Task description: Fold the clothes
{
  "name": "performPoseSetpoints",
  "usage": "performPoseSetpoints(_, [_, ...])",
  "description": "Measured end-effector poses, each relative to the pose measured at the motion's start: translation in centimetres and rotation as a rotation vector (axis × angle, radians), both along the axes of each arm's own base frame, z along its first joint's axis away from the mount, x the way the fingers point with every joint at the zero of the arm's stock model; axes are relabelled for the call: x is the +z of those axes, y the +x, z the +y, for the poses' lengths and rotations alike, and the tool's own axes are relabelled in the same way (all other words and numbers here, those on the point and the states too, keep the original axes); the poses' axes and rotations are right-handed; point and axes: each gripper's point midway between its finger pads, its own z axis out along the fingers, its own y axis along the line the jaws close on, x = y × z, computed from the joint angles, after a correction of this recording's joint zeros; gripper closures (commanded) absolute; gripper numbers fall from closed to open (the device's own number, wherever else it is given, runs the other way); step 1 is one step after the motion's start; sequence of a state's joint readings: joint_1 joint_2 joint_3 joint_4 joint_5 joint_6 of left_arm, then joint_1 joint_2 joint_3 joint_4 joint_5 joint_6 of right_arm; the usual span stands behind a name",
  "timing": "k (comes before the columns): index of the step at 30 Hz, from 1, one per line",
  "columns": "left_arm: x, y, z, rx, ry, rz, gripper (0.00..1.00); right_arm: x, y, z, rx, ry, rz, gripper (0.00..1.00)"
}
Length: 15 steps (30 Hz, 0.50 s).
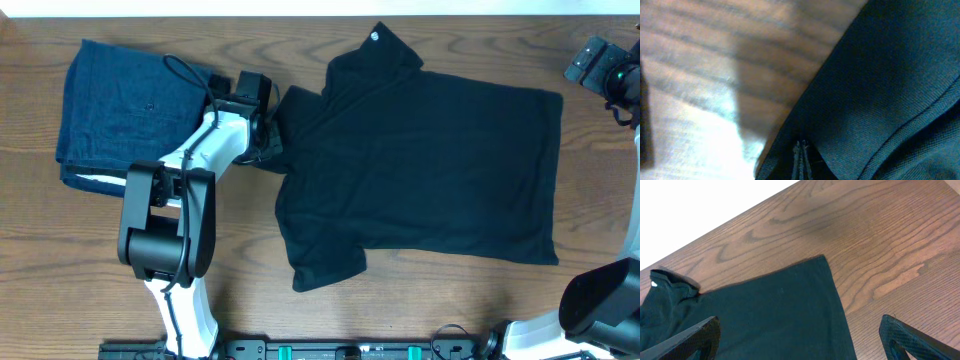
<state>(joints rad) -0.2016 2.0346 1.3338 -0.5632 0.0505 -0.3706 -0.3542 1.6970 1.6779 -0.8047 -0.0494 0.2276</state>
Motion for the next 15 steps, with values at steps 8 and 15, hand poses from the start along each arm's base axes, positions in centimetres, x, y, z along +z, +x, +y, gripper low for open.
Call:
performPoseSetpoints(8, [1.0,-1.1,0.3,0.022,0.006,0.027,0.83,0.0,0.0,0.0,0.000,0.000,0.000,0.01])
performPoseSetpoints(15, [12.2,3.9,-0.9,-0.038,-0.068,-0.367,0.94,0.0,0.0,0.0,0.000,0.000,0.000,0.01])
